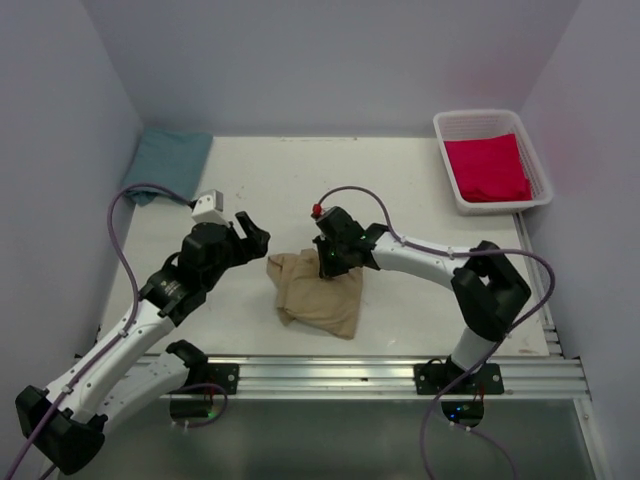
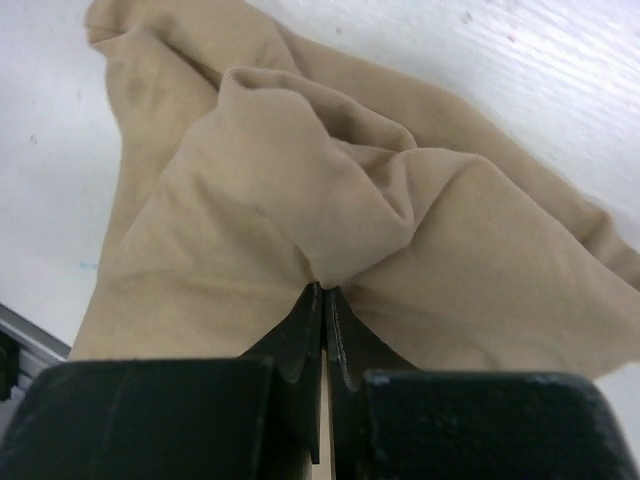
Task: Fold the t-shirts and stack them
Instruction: Flatten out the tshirt
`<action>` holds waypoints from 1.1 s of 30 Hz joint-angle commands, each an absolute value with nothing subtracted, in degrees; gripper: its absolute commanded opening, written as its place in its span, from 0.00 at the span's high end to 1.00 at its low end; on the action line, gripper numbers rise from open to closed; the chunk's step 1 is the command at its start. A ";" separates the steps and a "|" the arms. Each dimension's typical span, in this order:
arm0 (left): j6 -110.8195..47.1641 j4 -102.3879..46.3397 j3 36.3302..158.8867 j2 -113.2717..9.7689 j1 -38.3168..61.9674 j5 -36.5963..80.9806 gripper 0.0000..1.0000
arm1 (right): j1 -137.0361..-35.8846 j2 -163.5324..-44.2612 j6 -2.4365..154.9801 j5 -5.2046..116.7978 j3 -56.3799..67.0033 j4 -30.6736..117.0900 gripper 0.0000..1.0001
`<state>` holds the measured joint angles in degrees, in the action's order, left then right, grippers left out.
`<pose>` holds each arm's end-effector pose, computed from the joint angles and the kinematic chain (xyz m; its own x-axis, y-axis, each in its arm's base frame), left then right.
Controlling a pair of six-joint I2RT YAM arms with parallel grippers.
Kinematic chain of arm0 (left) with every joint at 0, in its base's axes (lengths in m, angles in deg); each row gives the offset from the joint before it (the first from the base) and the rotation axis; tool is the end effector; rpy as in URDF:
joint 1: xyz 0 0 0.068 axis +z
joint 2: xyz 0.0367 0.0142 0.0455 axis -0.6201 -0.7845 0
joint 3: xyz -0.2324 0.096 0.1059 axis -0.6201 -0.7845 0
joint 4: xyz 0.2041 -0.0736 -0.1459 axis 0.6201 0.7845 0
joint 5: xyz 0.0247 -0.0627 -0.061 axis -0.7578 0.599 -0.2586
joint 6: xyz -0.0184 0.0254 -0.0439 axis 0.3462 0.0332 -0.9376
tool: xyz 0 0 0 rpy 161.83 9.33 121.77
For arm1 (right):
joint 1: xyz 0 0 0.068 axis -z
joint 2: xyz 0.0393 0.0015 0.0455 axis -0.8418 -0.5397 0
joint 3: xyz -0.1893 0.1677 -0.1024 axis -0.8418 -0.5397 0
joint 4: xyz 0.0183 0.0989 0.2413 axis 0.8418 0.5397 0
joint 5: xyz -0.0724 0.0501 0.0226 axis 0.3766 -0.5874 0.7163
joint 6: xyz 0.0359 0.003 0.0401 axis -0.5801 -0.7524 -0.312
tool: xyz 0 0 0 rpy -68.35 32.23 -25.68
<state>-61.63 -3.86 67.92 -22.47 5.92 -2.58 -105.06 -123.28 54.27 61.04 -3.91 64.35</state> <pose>0.1597 -0.0894 0.3012 -0.4715 -0.4514 -0.7576 -0.0188 0.8640 -0.5031 0.2452 0.2718 0.1952 -0.8513 -0.2206 -0.4760 -0.3935 0.8686 0.3013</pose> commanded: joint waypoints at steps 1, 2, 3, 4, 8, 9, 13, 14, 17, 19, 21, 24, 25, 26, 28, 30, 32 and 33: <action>-61.73 -6.58 66.14 -22.92 5.81 -1.10 0.19 | -105.23 -111.35 55.40 66.93 -5.37 68.35 1.00; -61.56 -7.28 65.78 -23.36 5.81 -0.84 0.19 | -105.32 -109.23 55.84 68.08 -6.24 70.19 1.00; -61.56 -7.64 65.09 -23.71 5.81 -0.49 0.19 | -105.32 -104.43 55.84 69.40 -6.69 71.25 1.00; -61.47 -8.07 64.64 -24.50 5.81 0.30 0.19 | -105.32 -102.29 56.01 70.63 -6.95 72.40 1.00; -61.03 -13.69 61.83 -27.14 5.81 4.16 0.21 | -105.32 -92.62 56.54 78.10 -7.22 77.85 1.00; -60.94 -14.92 60.61 -28.02 5.81 5.13 0.21 | -105.32 -91.21 56.46 79.25 -7.04 78.55 1.00; -59.45 -24.41 57.35 -38.02 5.72 15.40 0.22 | -105.32 -85.85 57.25 83.47 -5.47 82.24 1.00; -59.27 -29.30 57.00 -40.39 5.72 17.43 0.22 | -105.32 -85.57 57.25 84.78 -5.20 82.86 1.00; -59.09 -38.01 55.59 -50.41 5.72 27.36 0.23 | -105.32 -85.30 56.90 86.89 -4.76 84.71 1.00; -59.27 -42.79 54.88 -57.10 5.46 35.35 0.24 | -105.32 -86.01 55.84 88.92 -4.58 86.73 1.00; -59.97 -46.21 55.06 -61.05 4.93 38.96 0.25 | -105.32 -86.53 55.14 90.76 -4.32 88.22 1.00; -60.06 -47.28 54.53 -60.73 3.61 37.93 0.25 | -105.32 -86.63 54.79 91.30 -5.10 88.23 1.00; -60.06 -47.45 54.36 -60.20 3.43 37.75 0.25 | -105.32 -86.45 54.70 91.47 -5.72 87.62 1.00; -60.06 -47.37 54.27 -59.67 3.35 37.66 0.25 | -105.32 -86.10 54.78 91.39 -6.07 87.44 1.00; -59.97 -47.54 54.35 -58.61 3.34 37.84 0.24 | -105.32 -86.01 54.78 91.47 -6.69 86.91 1.00; -60.24 -47.45 54.97 -58.87 3.34 39.23 0.25 | -105.32 -86.18 54.70 91.56 -7.04 86.73 1.00; -60.94 -48.07 55.23 -58.87 3.17 40.64 0.25 | -105.32 -86.36 54.70 91.74 -7.22 86.65 1.00; -61.12 -48.24 55.23 -58.79 2.99 41.08 0.25 | -105.32 -86.45 54.78 91.56 -7.48 86.56 1.00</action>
<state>-60.78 -43.79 54.56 -60.31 3.41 37.85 -105.21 -86.93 55.65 89.39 -7.19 87.87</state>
